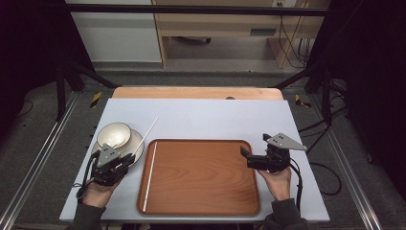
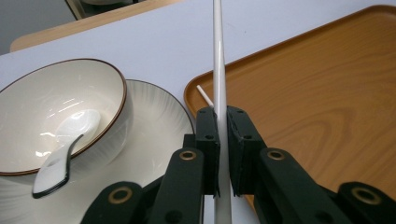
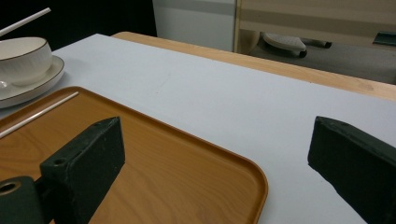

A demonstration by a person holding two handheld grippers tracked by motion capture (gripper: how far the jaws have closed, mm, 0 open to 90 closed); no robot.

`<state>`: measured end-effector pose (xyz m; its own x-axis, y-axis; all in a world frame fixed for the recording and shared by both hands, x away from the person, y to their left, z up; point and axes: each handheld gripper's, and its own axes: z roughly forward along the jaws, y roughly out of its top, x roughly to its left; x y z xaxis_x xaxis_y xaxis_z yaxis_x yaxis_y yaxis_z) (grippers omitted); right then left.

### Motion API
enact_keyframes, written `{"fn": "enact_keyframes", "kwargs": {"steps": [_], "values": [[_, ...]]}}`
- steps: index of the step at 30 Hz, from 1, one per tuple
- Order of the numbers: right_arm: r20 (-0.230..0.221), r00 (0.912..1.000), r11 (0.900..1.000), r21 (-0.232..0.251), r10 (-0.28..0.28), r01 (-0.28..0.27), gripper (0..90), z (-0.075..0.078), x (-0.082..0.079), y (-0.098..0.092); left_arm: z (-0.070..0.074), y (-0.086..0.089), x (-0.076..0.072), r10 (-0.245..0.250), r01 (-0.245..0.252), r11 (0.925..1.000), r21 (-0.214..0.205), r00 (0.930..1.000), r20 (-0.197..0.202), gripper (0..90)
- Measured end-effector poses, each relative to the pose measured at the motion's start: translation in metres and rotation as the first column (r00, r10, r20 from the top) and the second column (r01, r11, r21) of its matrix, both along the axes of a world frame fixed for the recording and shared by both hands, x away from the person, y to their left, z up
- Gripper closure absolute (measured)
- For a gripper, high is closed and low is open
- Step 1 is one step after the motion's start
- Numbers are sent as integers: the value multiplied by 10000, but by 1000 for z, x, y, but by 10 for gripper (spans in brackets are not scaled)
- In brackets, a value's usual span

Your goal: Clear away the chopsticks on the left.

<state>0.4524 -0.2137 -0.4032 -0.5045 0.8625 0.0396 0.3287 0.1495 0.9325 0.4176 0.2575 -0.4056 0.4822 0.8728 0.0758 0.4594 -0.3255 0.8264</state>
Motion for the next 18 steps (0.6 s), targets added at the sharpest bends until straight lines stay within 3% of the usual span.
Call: {"fn": "enact_keyframes", "kwargs": {"steps": [9, 18], "values": [[22, 10000, 10000, -27, 25, -25, 42, 2, 0, 2, -2, -14, -8, 759, -749, 9964, -385, 9968, 237, 836], [30, 10000, 9999, -121, 23, -23, 42, 2, 0, 4, -2, -28, -13, 1237, -1225, 9908, -577, 9922, 170, 836]]}}
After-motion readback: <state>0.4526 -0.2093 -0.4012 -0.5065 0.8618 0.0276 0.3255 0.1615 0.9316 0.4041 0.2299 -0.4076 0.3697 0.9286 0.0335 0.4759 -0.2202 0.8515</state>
